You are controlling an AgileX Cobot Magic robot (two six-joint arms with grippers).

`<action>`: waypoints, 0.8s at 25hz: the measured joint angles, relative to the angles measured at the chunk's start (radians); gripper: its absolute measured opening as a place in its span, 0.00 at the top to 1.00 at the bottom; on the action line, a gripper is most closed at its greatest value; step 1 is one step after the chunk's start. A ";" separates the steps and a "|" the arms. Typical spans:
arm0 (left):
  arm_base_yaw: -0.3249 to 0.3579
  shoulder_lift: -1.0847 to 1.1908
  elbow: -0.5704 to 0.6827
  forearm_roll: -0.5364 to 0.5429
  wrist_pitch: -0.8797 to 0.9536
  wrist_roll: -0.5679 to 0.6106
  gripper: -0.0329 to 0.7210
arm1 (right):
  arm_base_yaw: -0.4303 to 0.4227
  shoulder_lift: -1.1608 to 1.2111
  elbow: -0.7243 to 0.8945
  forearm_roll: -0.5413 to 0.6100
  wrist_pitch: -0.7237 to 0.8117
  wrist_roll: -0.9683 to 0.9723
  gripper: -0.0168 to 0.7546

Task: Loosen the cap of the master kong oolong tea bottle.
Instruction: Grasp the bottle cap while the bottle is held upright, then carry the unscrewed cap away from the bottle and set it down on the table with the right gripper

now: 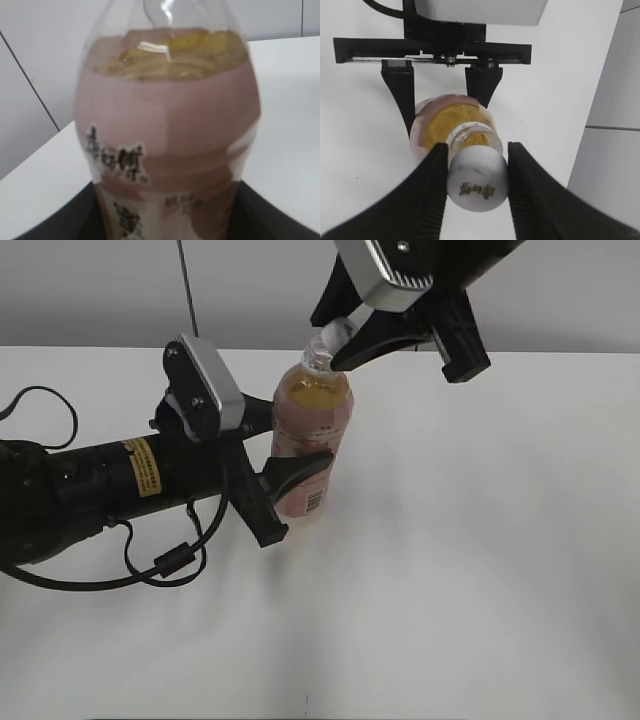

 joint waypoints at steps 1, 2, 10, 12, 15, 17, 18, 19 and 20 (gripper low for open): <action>0.000 0.000 0.000 0.002 0.000 0.001 0.46 | 0.000 -0.001 0.000 -0.003 0.004 0.002 0.62; -0.001 0.000 0.000 0.005 0.000 0.002 0.46 | 0.000 -0.002 0.000 -0.004 0.009 0.004 0.62; -0.001 0.000 0.000 0.007 -0.001 0.002 0.46 | -0.034 -0.006 0.000 -0.041 0.017 0.090 0.62; -0.001 0.000 0.000 0.007 -0.001 -0.010 0.46 | -0.070 -0.012 0.000 -0.044 0.019 0.152 0.62; -0.001 0.003 0.000 0.007 -0.011 -0.050 0.46 | -0.144 -0.022 0.000 -0.038 0.019 0.277 0.62; -0.001 0.015 0.000 0.006 -0.042 -0.083 0.46 | -0.185 -0.023 0.002 -0.010 0.014 0.348 0.62; -0.001 0.023 0.000 0.005 -0.055 -0.102 0.46 | -0.200 -0.023 0.008 0.006 -0.003 0.372 0.62; -0.001 0.030 0.000 0.005 -0.067 -0.121 0.46 | -0.208 -0.023 0.014 0.019 -0.029 0.410 0.62; -0.002 0.038 0.000 0.005 -0.077 -0.139 0.46 | -0.210 -0.020 0.018 0.028 -0.053 0.462 0.62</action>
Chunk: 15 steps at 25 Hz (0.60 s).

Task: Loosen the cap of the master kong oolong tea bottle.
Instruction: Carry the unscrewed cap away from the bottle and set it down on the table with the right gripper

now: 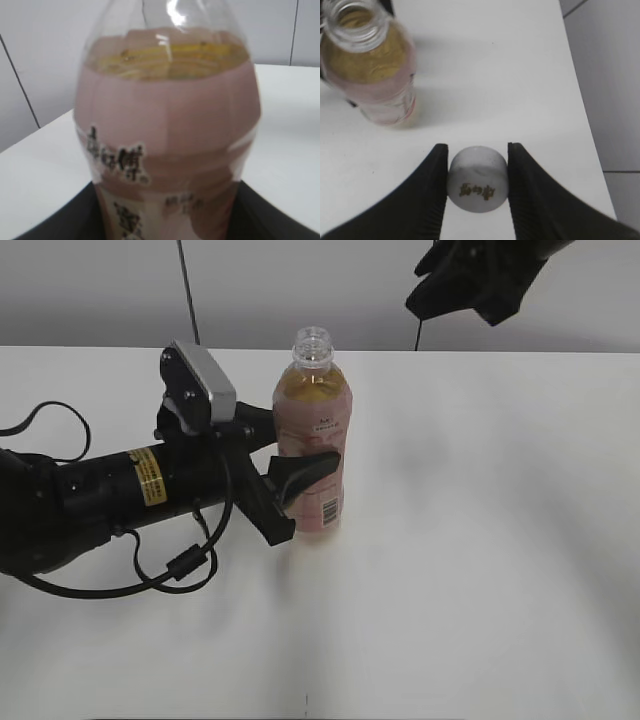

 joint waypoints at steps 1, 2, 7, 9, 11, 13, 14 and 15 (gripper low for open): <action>0.000 0.007 0.000 0.000 -0.005 -0.016 0.46 | 0.000 0.007 0.004 0.004 -0.018 0.050 0.62; 0.000 0.014 0.000 -0.001 -0.010 -0.033 0.46 | 0.000 0.019 0.005 0.004 -0.022 0.120 0.62; 0.000 0.038 0.000 -0.008 -0.012 -0.061 0.46 | 0.000 0.126 0.008 -0.115 0.040 0.488 0.62; 0.000 0.050 0.000 -0.017 -0.018 -0.064 0.46 | -0.001 0.179 0.008 -0.219 0.089 0.595 0.62; 0.000 0.064 0.000 -0.017 -0.018 -0.064 0.46 | -0.002 0.234 0.009 -0.296 0.128 0.669 0.62; 0.000 0.078 0.000 -0.017 -0.016 -0.064 0.46 | -0.003 0.279 0.019 -0.334 0.147 0.712 0.62; 0.000 0.086 0.000 -0.019 -0.017 -0.064 0.46 | -0.003 0.300 0.025 -0.341 0.149 0.725 0.62; 0.000 0.093 0.000 -0.019 -0.017 -0.065 0.46 | -0.003 0.318 0.033 -0.344 0.149 0.736 0.62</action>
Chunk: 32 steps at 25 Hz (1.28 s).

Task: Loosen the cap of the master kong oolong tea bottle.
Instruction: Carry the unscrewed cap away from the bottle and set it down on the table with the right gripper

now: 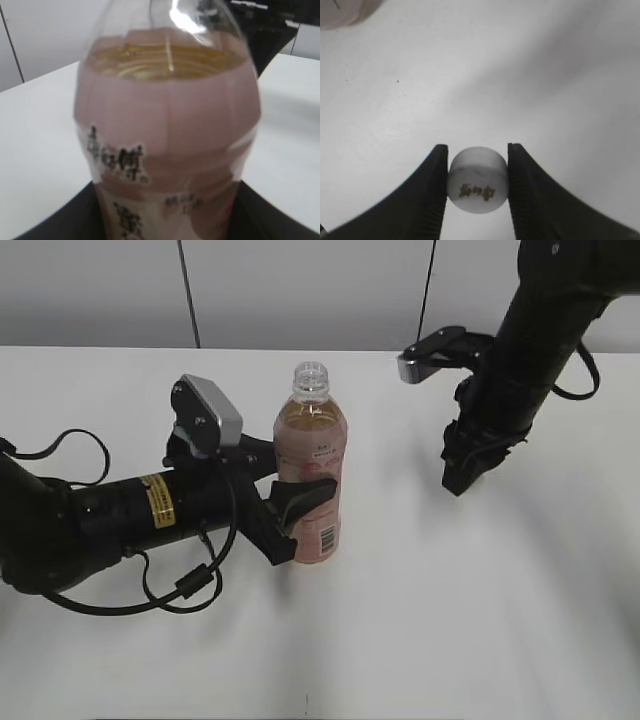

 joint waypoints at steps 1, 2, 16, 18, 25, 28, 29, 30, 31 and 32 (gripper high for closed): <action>0.000 0.006 0.000 -0.001 -0.001 0.000 0.46 | 0.000 0.013 0.009 -0.002 0.000 0.009 0.62; 0.000 0.013 0.000 -0.004 -0.004 0.000 0.46 | 0.000 0.025 0.019 -0.004 -0.001 0.015 0.62; 0.000 0.060 -0.001 -0.023 -0.092 0.001 0.46 | 0.000 0.098 0.060 -0.011 -0.061 0.060 0.62; 0.000 0.060 -0.001 -0.023 -0.093 0.001 0.46 | 0.000 0.123 0.062 -0.011 -0.066 0.077 0.62; 0.000 0.060 -0.001 -0.023 -0.093 0.001 0.46 | 0.000 0.131 0.063 -0.017 -0.081 0.143 0.59; 0.000 0.060 -0.001 -0.021 -0.093 0.001 0.46 | 0.000 0.131 0.063 -0.019 -0.081 0.159 0.45; 0.000 0.060 -0.001 -0.020 -0.093 0.001 0.46 | 0.000 0.131 0.063 -0.019 -0.081 0.164 0.41; 0.000 0.060 -0.001 -0.019 -0.093 0.001 0.45 | 0.000 0.131 0.063 -0.019 -0.081 0.169 0.38; 0.000 0.060 -0.001 -0.018 -0.093 0.001 0.43 | 0.000 0.131 0.063 -0.019 -0.082 0.171 0.36; 0.000 0.060 -0.001 -0.016 -0.094 0.001 0.41 | 0.000 0.131 0.063 -0.019 -0.081 0.174 0.34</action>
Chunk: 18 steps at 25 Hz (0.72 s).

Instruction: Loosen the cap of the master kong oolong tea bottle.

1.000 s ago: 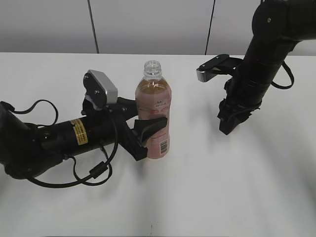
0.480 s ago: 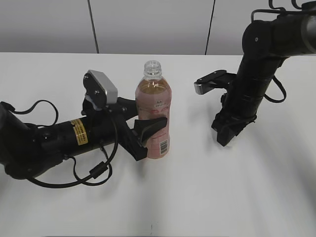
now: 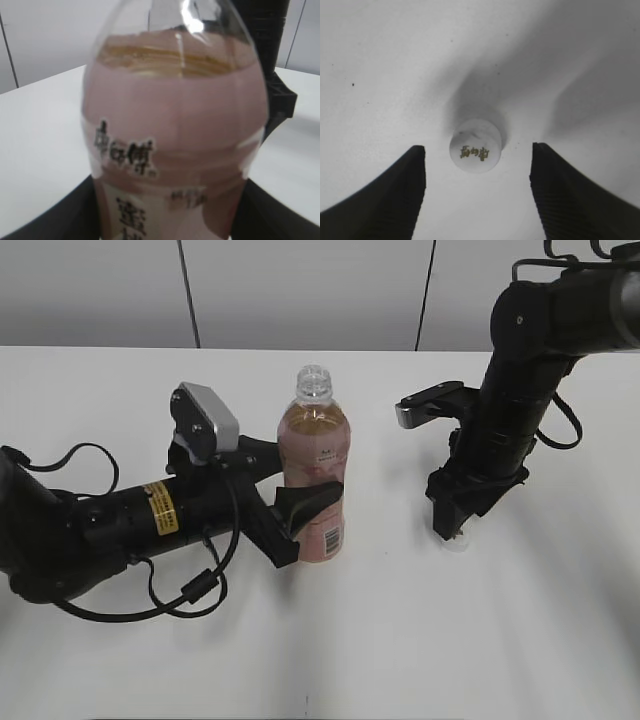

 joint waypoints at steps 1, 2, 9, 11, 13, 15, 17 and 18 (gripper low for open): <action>0.000 0.000 0.000 0.002 -0.002 0.000 0.39 | 0.000 0.000 0.000 0.000 0.000 0.002 0.34; 0.000 0.000 0.000 0.005 -0.005 0.000 0.37 | 0.000 0.000 0.000 0.000 0.000 0.005 0.33; 0.000 0.000 -0.001 0.005 -0.022 -0.001 0.26 | 0.000 0.000 0.000 -0.007 0.001 0.026 0.33; 0.000 0.000 0.006 0.005 -0.024 -0.001 0.25 | 0.000 0.000 0.000 -0.014 0.010 0.030 0.33; 0.007 0.000 0.030 0.001 -0.028 -0.001 0.25 | 0.000 -0.006 0.000 -0.019 0.021 0.038 0.33; 0.025 0.000 0.069 0.000 -0.028 -0.001 0.25 | 0.000 -0.019 0.001 -0.019 0.030 0.051 0.33; 0.048 -0.005 0.112 -0.006 -0.025 -0.001 0.25 | 0.000 -0.037 0.001 -0.019 0.033 0.064 0.33; 0.062 -0.013 0.131 -0.009 -0.024 -0.001 0.25 | 0.000 -0.044 0.001 -0.019 0.047 0.067 0.33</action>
